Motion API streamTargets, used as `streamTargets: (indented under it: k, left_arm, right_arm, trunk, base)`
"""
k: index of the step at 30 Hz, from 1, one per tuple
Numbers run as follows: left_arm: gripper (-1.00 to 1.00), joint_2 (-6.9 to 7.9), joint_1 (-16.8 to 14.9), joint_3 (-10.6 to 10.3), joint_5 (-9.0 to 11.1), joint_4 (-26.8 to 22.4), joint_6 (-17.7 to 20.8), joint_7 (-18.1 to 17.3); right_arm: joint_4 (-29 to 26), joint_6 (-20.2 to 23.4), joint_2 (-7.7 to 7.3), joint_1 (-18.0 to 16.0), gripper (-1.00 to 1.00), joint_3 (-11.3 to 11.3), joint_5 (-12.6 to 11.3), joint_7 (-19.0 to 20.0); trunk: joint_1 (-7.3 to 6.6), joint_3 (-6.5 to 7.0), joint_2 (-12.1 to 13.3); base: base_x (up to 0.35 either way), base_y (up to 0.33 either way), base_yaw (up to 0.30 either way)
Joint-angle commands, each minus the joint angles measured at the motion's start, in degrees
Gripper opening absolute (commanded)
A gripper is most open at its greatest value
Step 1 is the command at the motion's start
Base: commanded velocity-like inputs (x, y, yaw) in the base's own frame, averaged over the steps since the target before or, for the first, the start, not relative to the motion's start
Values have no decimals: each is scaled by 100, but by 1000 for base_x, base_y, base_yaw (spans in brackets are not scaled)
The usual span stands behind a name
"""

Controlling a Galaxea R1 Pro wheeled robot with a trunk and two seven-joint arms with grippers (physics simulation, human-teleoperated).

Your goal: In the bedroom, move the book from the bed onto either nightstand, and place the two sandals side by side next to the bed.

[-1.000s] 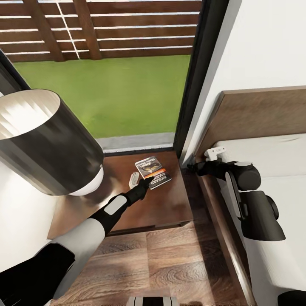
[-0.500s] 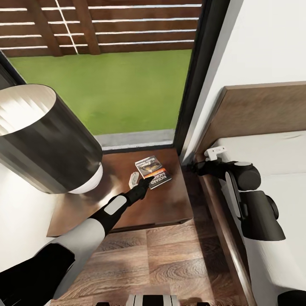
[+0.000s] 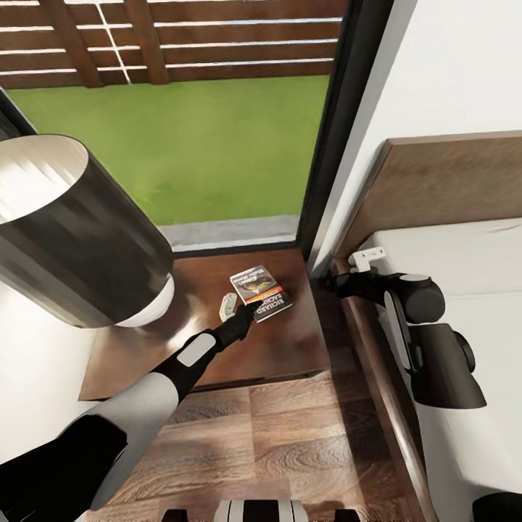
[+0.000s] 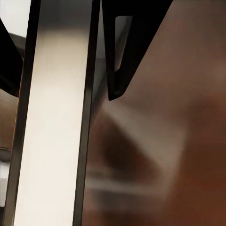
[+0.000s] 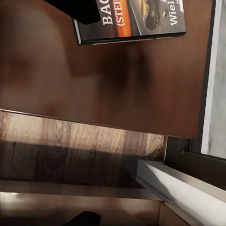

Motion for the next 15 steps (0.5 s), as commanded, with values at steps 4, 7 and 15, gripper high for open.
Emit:
streamTargets:
  k: [4,7,15]
  left_arm:
    - [-100,3,-6,-25,56,6,16,-56]
    - [-100,4,-6,-25,55,6,16,-82]
    - [-100,5,-6,-25,55,6,16,-103]
  right_arm:
    - [-7,19,-8,-15,100,7,62,47]
    - [-7,19,-13,-21,100,3,60,60]
    - [-4,19,-213,-32,100,-23,57,774]
  trunk:
    - [-1,-20,-2]
    - [-1,-28,-2]
    - [-1,-35,-2]
  base:
    - [0,0,0]
    - [0,0,0]
    - [0,0,0]
